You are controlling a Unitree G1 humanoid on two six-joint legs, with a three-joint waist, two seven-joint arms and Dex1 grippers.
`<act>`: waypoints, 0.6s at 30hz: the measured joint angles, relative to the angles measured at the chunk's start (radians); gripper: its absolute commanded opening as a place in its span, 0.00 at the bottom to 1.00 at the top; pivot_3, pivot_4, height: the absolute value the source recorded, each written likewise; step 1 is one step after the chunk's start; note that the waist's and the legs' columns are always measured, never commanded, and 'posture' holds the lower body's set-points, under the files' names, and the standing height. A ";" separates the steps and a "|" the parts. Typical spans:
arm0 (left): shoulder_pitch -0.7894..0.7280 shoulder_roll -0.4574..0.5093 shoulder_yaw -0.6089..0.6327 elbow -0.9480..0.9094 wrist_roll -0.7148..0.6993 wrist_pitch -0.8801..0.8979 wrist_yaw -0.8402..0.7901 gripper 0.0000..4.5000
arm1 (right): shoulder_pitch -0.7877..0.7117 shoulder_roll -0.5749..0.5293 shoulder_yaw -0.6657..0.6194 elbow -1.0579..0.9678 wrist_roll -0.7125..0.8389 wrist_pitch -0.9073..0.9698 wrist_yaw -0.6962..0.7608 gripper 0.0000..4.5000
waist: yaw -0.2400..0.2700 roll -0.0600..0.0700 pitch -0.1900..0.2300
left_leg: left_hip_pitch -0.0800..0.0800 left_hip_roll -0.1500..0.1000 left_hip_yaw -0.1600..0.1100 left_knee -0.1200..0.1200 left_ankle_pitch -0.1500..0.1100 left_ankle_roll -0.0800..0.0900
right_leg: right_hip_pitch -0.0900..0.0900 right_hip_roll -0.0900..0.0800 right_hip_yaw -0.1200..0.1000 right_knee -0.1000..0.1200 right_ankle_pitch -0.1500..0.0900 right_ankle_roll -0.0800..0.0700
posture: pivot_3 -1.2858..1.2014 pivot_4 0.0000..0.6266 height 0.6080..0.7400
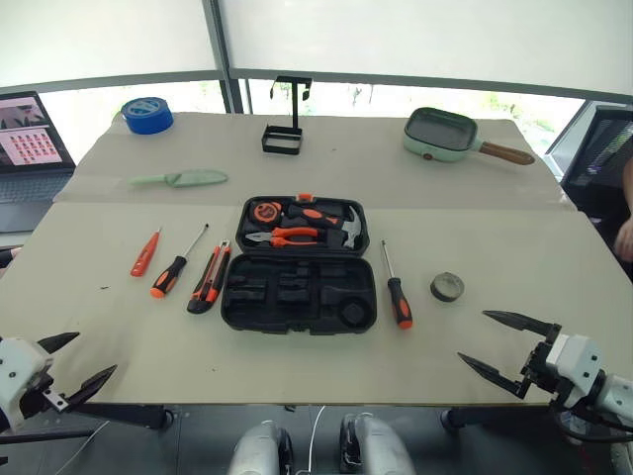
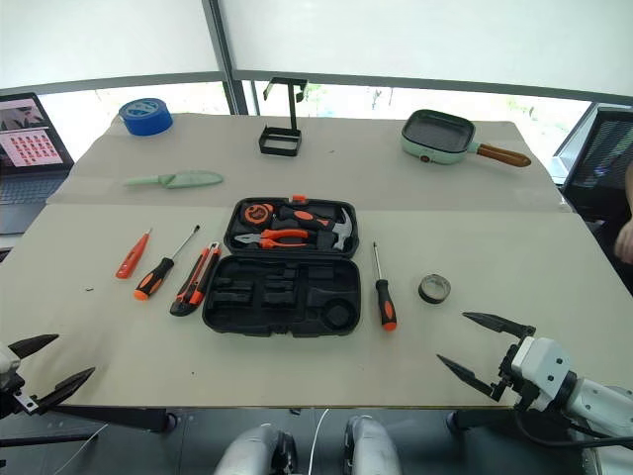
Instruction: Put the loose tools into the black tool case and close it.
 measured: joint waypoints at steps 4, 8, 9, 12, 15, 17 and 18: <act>0.018 -0.010 0.014 -0.035 -0.072 0.168 0.030 1.00 | -0.055 0.045 0.047 -0.055 0.087 0.071 0.003 0.98 | -0.010 -0.001 0.000 | 0.001 0.001 0.000 0.000 0.001 0.000 | 0.000 0.001 0.001 0.001 0.000 0.000 | 0.52 0.24 1.00; 0.013 -0.028 0.054 -0.078 -0.191 0.432 0.113 1.00 | -0.162 0.107 0.160 -0.229 0.214 0.214 -0.012 0.98 | -0.018 0.000 0.000 | 0.002 0.001 -0.001 0.000 0.002 -0.001 | 0.000 0.001 0.001 0.004 0.001 0.002 | 0.52 0.24 1.00; 0.011 -0.028 0.078 -0.081 -0.215 0.494 0.138 1.00 | -0.181 0.114 0.167 -0.252 0.226 0.233 -0.019 0.98 | -0.016 0.000 0.000 | 0.002 0.001 -0.001 0.000 0.002 -0.001 | 0.000 0.002 0.000 0.004 0.001 0.002 | 0.52 0.24 1.00; 0.016 -0.019 0.124 -0.125 -0.291 0.701 0.198 1.00 | -0.231 0.155 0.194 -0.300 0.237 0.266 -0.050 0.98 | -0.008 -0.001 0.000 | 0.001 0.001 -0.001 0.000 0.001 -0.001 | 0.000 0.001 0.000 0.004 0.001 0.002 | 0.52 0.24 1.00; -0.021 -0.003 0.125 -0.176 -0.332 0.821 0.238 1.00 | -0.266 0.181 0.226 -0.317 0.237 0.277 -0.059 0.98 | 0.004 -0.001 0.000 | 0.000 0.000 -0.001 0.001 0.001 -0.003 | 0.000 0.000 -0.001 0.004 0.001 0.001 | 0.52 0.24 1.00; -0.082 0.017 0.118 -0.184 -0.332 0.861 0.275 1.00 | -0.272 0.181 0.226 -0.319 0.236 0.280 -0.060 0.98 | 0.010 -0.001 0.000 | 0.000 0.000 -0.001 0.001 0.002 -0.004 | 0.000 0.000 -0.001 0.004 0.000 0.000 | 0.52 0.24 1.00; -0.121 0.027 0.111 -0.189 -0.334 0.880 0.288 1.00 | -0.274 0.182 0.227 -0.319 0.236 0.283 -0.059 0.98 | 0.011 -0.001 0.000 | 0.000 0.000 -0.001 0.001 0.002 -0.004 | 0.000 0.000 -0.001 0.005 0.000 0.000 | 0.52 0.24 1.00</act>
